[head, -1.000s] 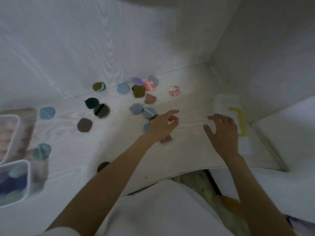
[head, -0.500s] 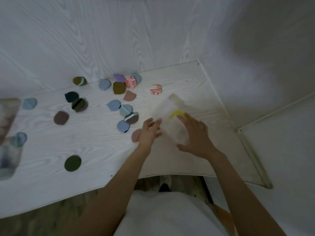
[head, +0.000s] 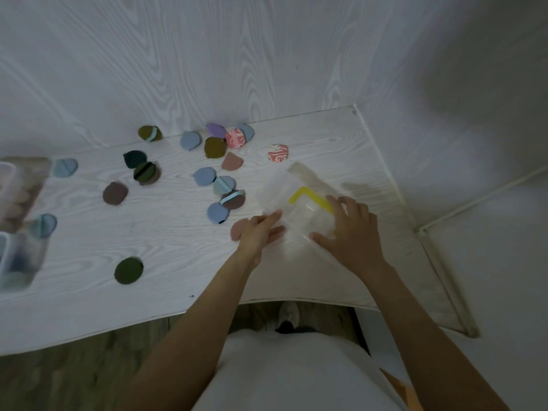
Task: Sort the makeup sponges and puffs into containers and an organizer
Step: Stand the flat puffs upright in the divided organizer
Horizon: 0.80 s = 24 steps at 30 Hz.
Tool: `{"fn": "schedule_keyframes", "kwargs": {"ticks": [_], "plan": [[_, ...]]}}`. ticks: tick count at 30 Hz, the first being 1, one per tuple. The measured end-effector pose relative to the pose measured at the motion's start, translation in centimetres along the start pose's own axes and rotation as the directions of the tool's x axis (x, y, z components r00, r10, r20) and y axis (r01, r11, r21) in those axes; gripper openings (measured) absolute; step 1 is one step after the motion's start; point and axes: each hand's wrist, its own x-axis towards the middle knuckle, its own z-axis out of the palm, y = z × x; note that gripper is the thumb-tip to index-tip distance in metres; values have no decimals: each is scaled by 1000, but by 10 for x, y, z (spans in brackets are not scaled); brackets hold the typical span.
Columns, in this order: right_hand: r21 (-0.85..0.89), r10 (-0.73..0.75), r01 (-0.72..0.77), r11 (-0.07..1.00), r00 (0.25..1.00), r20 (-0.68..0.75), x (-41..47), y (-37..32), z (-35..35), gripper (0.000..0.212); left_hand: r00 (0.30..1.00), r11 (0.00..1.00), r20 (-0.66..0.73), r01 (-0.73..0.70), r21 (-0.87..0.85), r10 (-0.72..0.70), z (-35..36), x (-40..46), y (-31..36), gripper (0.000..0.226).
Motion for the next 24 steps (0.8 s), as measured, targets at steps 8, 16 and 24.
{"fn": "schedule_keyframes", "kwargs": {"ticks": [8, 16, 24], "plan": [[-397, 5, 55, 916, 989, 150, -19, -24, 20, 85, 1000, 998, 24, -6, -63, 7, 0, -4, 0, 50], [-42, -144, 154, 987, 971, 189, -5, -11, -14, 77, 1000, 998, -4, -4, -55, 3, -5, 0, 2, 54], [266, -28, 72, 961, 986, -166, 37, 35, -70, 43, 967, 904, -73, -198, 378, 243, -16, 12, 9, 71]]}}
